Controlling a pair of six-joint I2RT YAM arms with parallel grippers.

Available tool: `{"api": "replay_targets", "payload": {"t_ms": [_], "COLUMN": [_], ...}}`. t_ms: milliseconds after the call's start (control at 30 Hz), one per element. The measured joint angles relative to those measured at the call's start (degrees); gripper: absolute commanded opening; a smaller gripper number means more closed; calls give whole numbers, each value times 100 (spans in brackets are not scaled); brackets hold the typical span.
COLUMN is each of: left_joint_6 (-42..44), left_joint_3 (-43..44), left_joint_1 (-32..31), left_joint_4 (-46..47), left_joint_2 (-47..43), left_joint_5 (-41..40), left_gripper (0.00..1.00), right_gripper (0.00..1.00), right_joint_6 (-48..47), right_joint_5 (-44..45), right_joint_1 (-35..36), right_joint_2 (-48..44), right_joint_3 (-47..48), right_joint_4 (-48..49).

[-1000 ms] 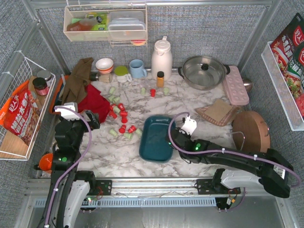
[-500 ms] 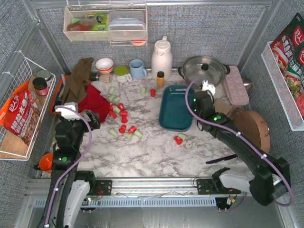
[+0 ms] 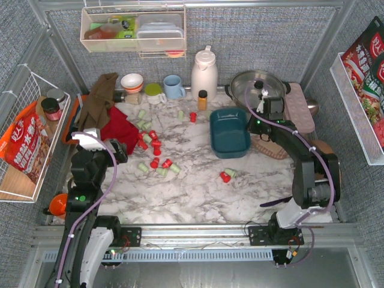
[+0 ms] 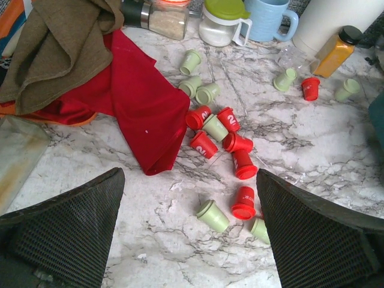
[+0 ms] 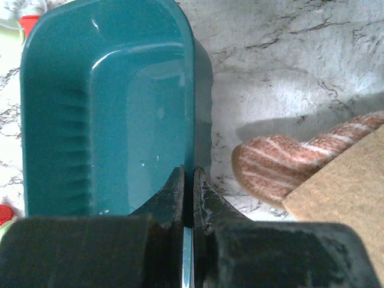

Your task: Mix the coffee capsules in the storage basket

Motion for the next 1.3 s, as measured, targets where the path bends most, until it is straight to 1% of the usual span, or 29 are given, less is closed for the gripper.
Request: {"api": "replay_targets", "payload": {"t_ms": [300, 533, 733, 1000, 1033, 1100, 1233, 1300], "left_joint_6": [2, 7, 22, 46, 46, 46, 46, 46], "left_joint_3": [0, 0, 0, 0, 0, 0, 0, 0], "left_joint_1": [0, 0, 0, 0, 0, 0, 0, 0], "left_joint_4": [13, 24, 35, 37, 37, 37, 37, 37], "left_joint_2": [81, 153, 216, 258, 258, 258, 240, 225], "left_joint_5": [0, -2, -7, -33, -46, -87, -92, -92], "left_gripper": [99, 99, 99, 99, 99, 99, 99, 99], "right_gripper": [0, 0, 0, 3, 4, 11, 34, 42], "right_joint_6": [2, 114, 162, 186, 190, 219, 282, 315], "right_joint_5": [-715, -979, -1130, -1130, -1128, -1110, -1023, -1010], "right_joint_1": [-555, -595, -647, -608, -588, -581, -605, -616], "right_joint_2": [728, 1241, 1292, 1008, 979, 922, 883, 883], "right_joint_3": [42, 149, 116, -282, -313, -367, -380, -380], "right_joint_4": [603, 957, 1178, 1255, 1250, 1250, 1209, 1189]}}
